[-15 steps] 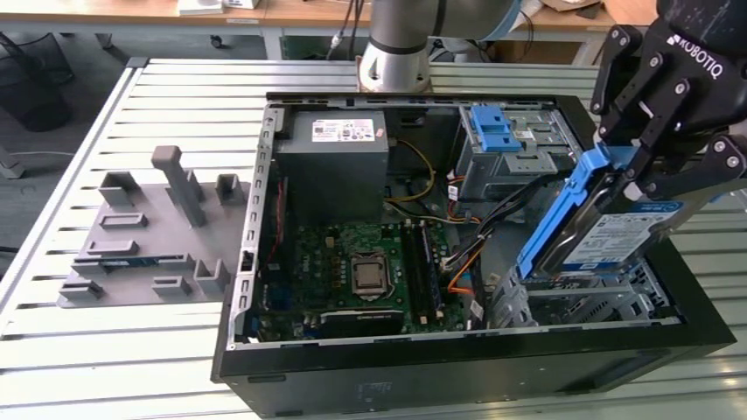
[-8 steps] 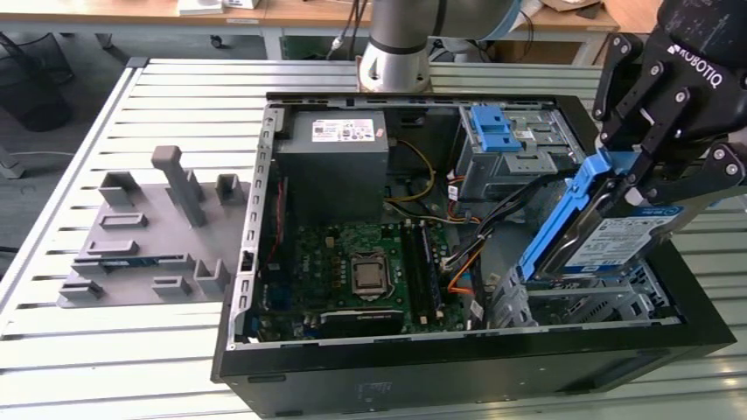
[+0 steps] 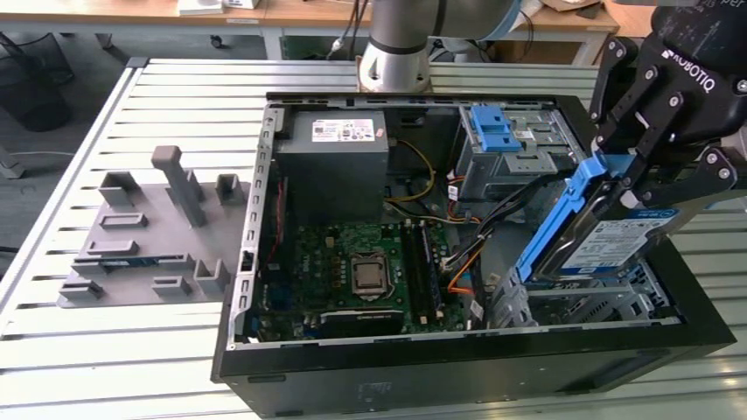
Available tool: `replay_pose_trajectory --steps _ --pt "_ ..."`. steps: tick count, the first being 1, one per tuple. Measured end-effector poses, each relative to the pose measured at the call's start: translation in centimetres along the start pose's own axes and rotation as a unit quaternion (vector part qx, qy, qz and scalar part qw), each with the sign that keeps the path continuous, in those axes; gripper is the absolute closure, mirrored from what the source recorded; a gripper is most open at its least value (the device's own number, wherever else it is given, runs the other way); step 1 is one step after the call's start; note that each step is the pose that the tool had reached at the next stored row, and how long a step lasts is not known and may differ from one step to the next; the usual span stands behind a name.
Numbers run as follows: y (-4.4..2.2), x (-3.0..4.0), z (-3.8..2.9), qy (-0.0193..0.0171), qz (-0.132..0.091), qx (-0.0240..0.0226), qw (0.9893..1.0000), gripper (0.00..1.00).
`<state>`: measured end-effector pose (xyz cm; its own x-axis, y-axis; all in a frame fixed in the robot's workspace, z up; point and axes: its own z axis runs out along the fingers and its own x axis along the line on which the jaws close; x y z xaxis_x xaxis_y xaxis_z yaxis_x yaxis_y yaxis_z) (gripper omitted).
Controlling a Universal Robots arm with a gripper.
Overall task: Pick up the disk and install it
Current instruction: 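Insert the disk into the insertion slot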
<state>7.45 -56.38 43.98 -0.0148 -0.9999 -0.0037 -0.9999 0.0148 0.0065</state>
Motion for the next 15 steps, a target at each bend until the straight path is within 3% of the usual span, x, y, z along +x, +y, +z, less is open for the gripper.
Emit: replay_pose_trajectory --steps 15 --pt "-0.01 0.0 0.68 0.0001 0.0 0.0 1.0 0.64"
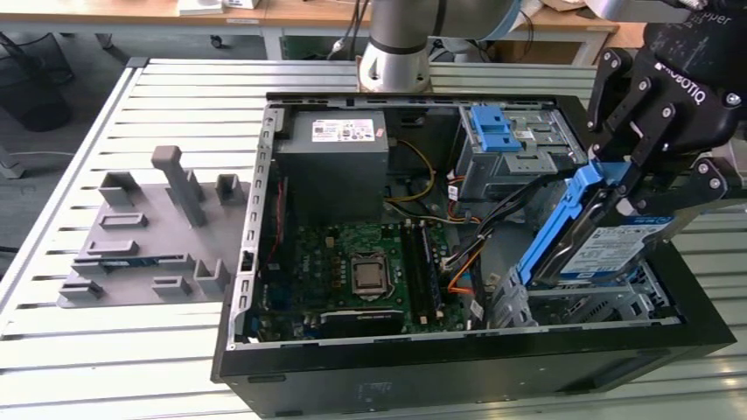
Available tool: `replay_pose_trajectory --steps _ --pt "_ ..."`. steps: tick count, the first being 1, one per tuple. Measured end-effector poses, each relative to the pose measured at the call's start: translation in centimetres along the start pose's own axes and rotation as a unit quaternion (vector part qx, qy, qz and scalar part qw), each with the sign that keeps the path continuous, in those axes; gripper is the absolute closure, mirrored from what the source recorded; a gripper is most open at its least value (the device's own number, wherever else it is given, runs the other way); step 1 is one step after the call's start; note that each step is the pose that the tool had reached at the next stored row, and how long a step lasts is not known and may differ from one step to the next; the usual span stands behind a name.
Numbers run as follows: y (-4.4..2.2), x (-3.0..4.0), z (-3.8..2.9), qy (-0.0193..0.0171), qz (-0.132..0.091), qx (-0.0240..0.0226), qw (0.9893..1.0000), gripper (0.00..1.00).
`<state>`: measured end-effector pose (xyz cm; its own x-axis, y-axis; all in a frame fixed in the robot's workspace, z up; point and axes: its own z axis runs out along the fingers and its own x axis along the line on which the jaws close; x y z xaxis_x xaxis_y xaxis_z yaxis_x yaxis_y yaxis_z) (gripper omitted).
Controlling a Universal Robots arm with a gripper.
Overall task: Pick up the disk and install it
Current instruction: 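Insert the disk into the insertion slot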
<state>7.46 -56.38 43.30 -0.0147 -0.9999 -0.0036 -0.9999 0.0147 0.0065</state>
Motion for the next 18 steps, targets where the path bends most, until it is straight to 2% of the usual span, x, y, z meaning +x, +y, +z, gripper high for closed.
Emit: replay_pose_trajectory --steps 10,11,12,15,17,18 --pt "-0.01 0.0 0.01 -0.0001 0.0 -0.0002 1.0 0.64" --pt "-0.01 0.0 0.07 -0.0001 0.0 -0.0008 1.0 0.64" --pt "-0.01 0.01 0.53 -0.0003 0.0 -0.0034 1.0 0.64" --pt "-0.01 0.01 0.53 -0.0002 0.0 -0.0035 1.0 0.64" --pt "-0.01 0.01 0.53 -0.0002 0.0 -0.0035 1.0 0.62" --pt "-0.01 0.01 0.53 -0.0002 0.0 -0.0035 1.0 0.56"
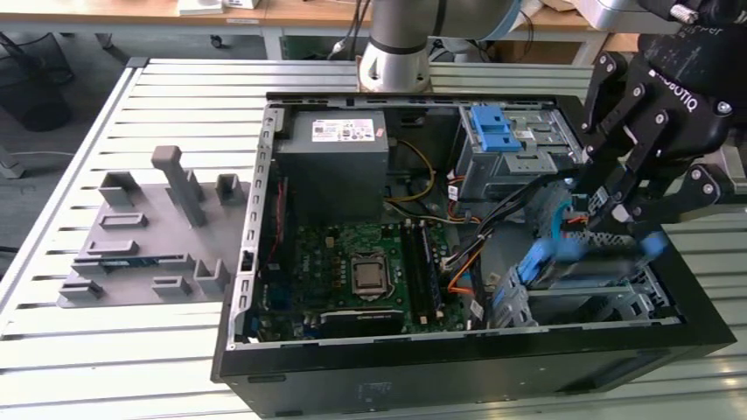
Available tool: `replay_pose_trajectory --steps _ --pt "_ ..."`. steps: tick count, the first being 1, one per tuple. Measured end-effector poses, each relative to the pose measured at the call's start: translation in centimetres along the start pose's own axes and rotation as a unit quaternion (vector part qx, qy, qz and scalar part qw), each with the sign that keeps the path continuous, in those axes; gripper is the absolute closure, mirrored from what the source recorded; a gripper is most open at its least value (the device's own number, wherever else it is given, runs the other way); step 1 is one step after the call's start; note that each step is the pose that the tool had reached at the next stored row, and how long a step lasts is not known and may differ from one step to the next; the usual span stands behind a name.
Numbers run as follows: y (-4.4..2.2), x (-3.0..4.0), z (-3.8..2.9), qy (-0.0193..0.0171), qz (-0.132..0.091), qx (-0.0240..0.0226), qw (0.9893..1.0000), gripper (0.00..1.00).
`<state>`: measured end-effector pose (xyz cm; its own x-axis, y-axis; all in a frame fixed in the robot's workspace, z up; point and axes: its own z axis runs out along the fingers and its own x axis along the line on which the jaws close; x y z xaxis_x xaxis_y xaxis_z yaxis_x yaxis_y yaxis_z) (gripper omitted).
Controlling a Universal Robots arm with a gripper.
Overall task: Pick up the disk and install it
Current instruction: 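Insert the disk into the insertion slot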
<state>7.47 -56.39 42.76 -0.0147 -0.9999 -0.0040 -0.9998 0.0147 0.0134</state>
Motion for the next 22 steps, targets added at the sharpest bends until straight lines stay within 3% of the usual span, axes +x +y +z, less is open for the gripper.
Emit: replay_pose_trajectory --steps 8,11,12,14,18,22 --pt "-0.25 0.0 1.24 0.0 0.0 0.0 1.0 0.58" --pt "-0.26 0.01 1.79 0.0 0.0 0.0 1.0 0.76" --pt "-0.26 0.01 1.97 -0.0001 0.0 0.0 1.0 0.76" --pt "-0.27 0.01 2.32 0.0 0.0 0.0 1.0 0.87" --pt "-0.3 0.01 3.06 0.0 0.0 0.0 1.0 0.89" --pt "-0.3 0.01 3.17 0.0 0.0 0.0 1.0 0.89"
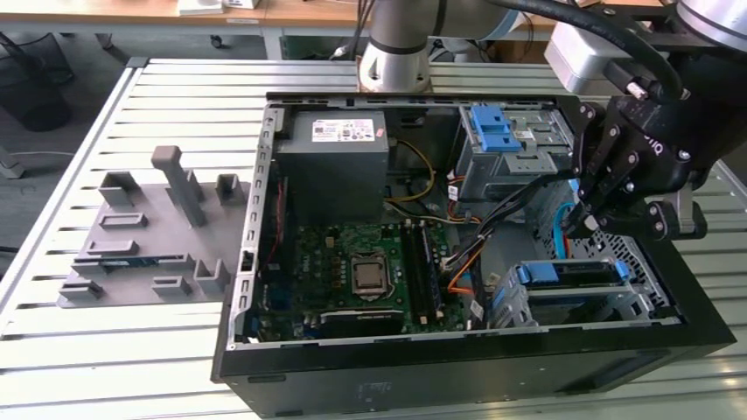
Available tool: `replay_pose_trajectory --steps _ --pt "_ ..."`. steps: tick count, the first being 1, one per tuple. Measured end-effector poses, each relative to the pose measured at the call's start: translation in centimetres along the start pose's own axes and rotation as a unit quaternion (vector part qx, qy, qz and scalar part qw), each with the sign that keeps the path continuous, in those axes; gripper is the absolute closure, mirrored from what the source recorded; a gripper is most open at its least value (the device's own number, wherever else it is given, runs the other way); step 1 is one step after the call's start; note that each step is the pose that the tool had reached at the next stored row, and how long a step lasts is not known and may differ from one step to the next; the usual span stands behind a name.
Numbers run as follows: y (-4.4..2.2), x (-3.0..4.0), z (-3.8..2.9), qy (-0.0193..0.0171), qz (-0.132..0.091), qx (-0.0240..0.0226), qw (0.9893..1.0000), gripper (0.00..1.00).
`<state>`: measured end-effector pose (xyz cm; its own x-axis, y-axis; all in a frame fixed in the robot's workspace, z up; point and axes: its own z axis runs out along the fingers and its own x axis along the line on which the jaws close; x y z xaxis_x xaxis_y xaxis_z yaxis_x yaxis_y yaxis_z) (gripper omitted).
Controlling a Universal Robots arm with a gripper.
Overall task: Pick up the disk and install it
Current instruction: 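Insert the first disk wire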
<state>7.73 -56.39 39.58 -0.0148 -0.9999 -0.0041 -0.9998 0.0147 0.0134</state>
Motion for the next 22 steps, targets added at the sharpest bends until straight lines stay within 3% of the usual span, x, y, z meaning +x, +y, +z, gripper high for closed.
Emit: replay_pose_trajectory --steps 12,22 --pt "-0.13 0.0 0.03 -0.0001 0.0 0.0 1.0 0.89" --pt "-2.57 -0.09 0.1 0.0 0.0 0.0 1.0 0.89"
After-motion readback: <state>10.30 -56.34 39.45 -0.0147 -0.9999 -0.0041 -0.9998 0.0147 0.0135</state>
